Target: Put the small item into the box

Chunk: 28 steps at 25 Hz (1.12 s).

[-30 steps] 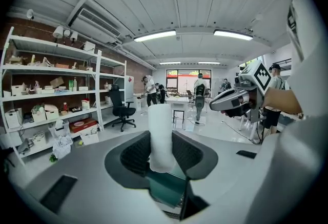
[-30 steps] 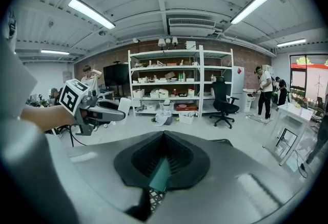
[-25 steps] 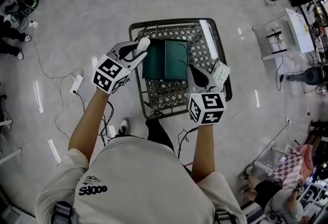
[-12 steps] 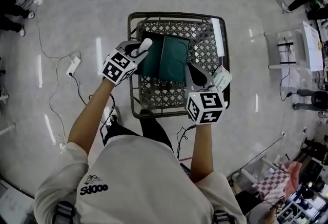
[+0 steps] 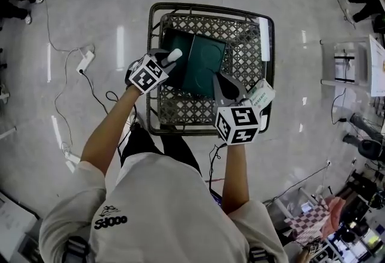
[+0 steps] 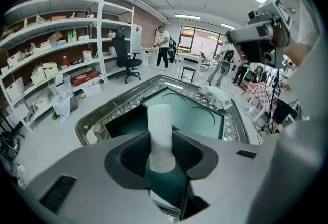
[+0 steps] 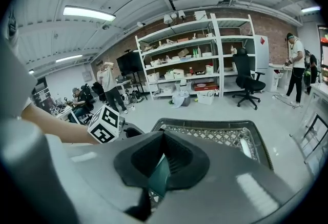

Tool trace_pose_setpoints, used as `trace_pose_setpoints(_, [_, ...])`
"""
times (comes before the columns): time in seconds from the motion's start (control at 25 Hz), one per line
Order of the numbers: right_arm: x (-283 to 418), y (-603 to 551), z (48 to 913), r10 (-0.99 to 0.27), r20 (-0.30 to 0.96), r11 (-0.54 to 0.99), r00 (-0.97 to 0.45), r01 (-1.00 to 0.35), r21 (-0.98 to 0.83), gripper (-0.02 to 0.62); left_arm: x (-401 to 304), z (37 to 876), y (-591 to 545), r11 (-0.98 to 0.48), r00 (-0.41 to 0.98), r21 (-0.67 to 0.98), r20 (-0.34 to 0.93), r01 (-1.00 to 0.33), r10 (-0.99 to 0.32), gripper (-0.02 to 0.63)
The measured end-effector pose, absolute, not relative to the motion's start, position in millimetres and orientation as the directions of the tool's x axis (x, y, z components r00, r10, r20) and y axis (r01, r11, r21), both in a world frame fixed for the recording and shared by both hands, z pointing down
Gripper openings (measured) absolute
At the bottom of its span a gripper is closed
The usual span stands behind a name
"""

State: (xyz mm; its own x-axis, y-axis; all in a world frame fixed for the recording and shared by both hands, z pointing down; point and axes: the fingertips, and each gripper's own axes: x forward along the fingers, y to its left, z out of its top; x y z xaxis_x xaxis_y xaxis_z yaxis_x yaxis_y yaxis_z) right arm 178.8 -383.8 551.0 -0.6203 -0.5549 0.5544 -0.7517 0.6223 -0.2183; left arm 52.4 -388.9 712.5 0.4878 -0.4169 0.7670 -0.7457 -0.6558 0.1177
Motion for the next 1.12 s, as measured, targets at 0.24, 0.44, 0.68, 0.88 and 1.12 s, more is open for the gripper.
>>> trace_pose_setpoints(0.24, [183,-393,570,-0.528,0.578,0.618,-0.623,-0.748,-0.242,0.009,55,748,-392,-0.681,0.424,0.087,0.838,-0.727,-0.344,0.130])
trace_pose_setpoints(0.44, [179,-394,579,-0.496,0.588,0.630,-0.638,-0.731,-0.262,0.009,55,765,-393,-0.737,0.335,0.025,0.901,-0.675,-0.276,0.131])
trace_pose_setpoints(0.68, [180,-398,587,-0.477,0.597,0.623,-0.645,-0.727,-0.289,0.009,57,777,-394,-0.811,0.242,-0.039,0.945,-0.584,-0.221,0.132])
trace_pose_setpoints(0.88, [180,-404,587,-0.475,0.591,0.612,-0.652,-0.727,-0.311,0.009,57,787,-394,-0.840,0.201,-0.052,0.961,-0.539,-0.188,0.137])
trace_pose_setpoints(1.12, [178,-407,592,-0.467,0.598,0.601,-0.652,-0.730,-0.327,0.009,57,795,-395,-0.862,0.174,-0.060,0.970,-0.503,-0.169,0.144])
